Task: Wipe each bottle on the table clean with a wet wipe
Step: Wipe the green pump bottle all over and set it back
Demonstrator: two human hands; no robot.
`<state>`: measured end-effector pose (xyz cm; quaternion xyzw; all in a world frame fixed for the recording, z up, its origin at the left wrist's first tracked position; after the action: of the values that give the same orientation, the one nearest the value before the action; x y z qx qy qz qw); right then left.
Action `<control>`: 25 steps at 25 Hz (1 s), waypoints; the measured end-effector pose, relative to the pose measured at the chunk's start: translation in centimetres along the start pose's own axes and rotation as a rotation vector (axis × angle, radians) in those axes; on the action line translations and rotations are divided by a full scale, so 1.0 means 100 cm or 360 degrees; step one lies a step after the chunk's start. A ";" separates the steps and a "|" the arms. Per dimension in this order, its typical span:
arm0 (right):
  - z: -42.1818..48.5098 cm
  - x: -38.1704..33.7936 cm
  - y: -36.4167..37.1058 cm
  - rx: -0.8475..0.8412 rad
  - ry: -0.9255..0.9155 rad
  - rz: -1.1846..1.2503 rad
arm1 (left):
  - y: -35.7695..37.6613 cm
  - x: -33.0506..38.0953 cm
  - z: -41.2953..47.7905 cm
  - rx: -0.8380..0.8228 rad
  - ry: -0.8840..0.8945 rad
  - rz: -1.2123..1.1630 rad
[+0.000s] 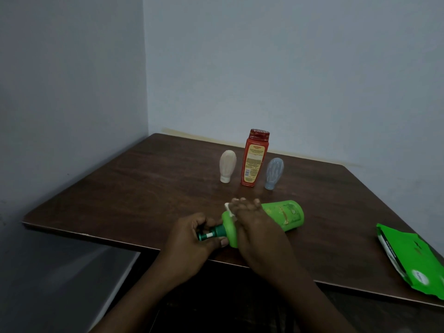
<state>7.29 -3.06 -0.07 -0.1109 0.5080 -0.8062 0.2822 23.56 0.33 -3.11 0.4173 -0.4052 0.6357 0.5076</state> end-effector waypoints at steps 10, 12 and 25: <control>-0.004 0.075 -0.022 0.0069 0.0601 -0.0296 | 0.000 -0.006 0.000 0.0016 -0.0055 -0.0016; -0.006 0.037 -0.012 0.0030 0.0366 -0.0166 | -0.001 -0.006 0.000 0.0011 -0.0049 0.0005; 0.000 0.068 -0.010 0.0060 0.0439 -0.0213 | 0.003 -0.006 0.000 0.0004 -0.0031 -0.0015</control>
<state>1.39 -6.61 0.02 -0.0273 0.5181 -0.8402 0.1575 23.36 0.12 -3.74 0.4259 -0.4074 0.6296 0.5061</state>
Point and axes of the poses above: each hand's wrist, its own z-axis towards the middle knuckle, its own y-axis out of the palm, x = y × z, the point moved 3 cm from there along z, towards the middle knuckle, and after that the axes turned 8 degrees about -z, right-handed, at the moved point
